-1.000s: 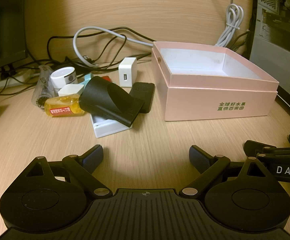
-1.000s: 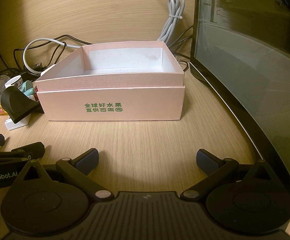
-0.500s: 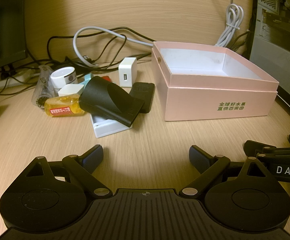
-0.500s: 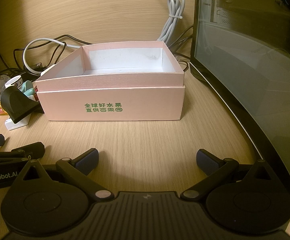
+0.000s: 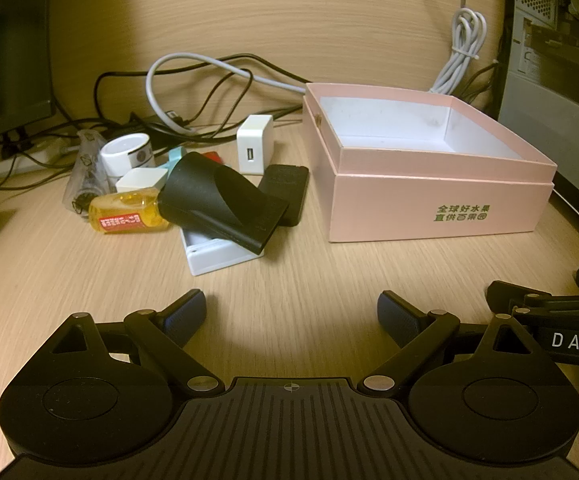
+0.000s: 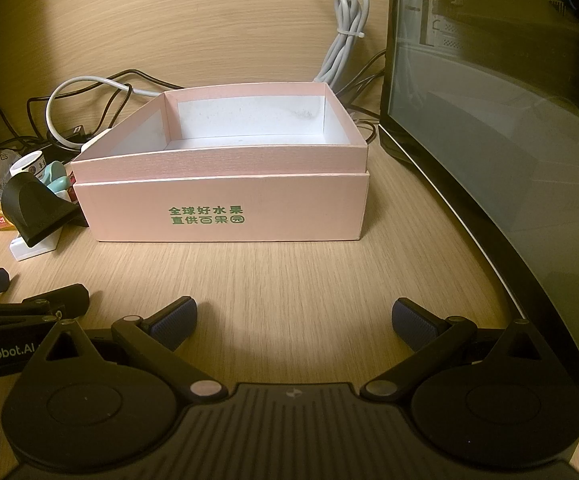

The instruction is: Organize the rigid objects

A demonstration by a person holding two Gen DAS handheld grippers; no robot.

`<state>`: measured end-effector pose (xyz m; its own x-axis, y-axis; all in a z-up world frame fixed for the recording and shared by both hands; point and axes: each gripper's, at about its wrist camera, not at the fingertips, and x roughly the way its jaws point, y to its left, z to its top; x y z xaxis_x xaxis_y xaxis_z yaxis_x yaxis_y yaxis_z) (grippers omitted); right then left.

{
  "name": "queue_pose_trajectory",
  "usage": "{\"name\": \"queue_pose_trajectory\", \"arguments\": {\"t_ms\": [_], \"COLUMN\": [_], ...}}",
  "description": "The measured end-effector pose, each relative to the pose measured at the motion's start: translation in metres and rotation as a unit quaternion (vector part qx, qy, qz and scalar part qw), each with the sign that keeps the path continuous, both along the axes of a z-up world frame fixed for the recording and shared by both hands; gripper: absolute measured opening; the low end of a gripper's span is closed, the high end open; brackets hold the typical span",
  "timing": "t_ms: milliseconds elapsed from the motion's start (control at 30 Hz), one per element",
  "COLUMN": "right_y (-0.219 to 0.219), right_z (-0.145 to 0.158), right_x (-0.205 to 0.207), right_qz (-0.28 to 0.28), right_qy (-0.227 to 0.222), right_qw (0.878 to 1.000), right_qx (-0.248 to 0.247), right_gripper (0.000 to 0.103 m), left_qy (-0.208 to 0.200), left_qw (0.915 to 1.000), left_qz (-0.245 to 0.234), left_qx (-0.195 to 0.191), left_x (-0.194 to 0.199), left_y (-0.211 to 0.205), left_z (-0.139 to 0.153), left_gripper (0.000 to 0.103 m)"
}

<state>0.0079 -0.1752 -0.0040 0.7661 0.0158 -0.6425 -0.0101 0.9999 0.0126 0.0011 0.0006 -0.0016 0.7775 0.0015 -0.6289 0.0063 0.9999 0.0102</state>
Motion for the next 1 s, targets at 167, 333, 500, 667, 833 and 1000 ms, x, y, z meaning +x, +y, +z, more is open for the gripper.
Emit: {"name": "queue_pose_trajectory", "arguments": {"t_ms": [167, 333, 500, 667, 833, 1000], "right_y": [0.000, 0.000, 0.000, -0.003, -0.009, -0.010], "right_z": [0.000, 0.000, -0.001, 0.002, 0.005, 0.007], "right_x": [0.000, 0.000, -0.001, -0.001, 0.003, 0.003], "right_qz": [0.000, 0.000, 0.000, 0.018, 0.064, 0.075], "right_qy": [0.000, 0.000, 0.000, 0.012, 0.041, 0.050], "right_qw": [1.000, 1.000, 1.000, 1.000, 0.997, 0.996], "right_qx": [0.000, 0.000, 0.000, 0.011, 0.002, 0.001], "right_gripper": [0.103, 0.103, 0.103, 0.103, 0.103, 0.103], "left_qy": [0.000, 0.000, 0.000, 0.001, -0.017, 0.025], "left_qw": [1.0000, 1.0000, 1.0000, 0.9999, 0.9974, 0.9821], "left_qz": [-0.001, -0.002, -0.004, -0.007, 0.045, 0.085], "left_qx": [0.000, 0.000, 0.000, -0.015, -0.053, -0.167], "left_x": [0.001, 0.002, 0.003, 0.000, 0.006, 0.036], "left_y": [0.000, 0.000, 0.000, 0.011, 0.047, 0.071], "left_z": [0.000, 0.000, -0.001, 0.006, 0.033, 0.047], "left_gripper": [0.097, 0.097, 0.096, 0.092, 0.092, 0.091]}}
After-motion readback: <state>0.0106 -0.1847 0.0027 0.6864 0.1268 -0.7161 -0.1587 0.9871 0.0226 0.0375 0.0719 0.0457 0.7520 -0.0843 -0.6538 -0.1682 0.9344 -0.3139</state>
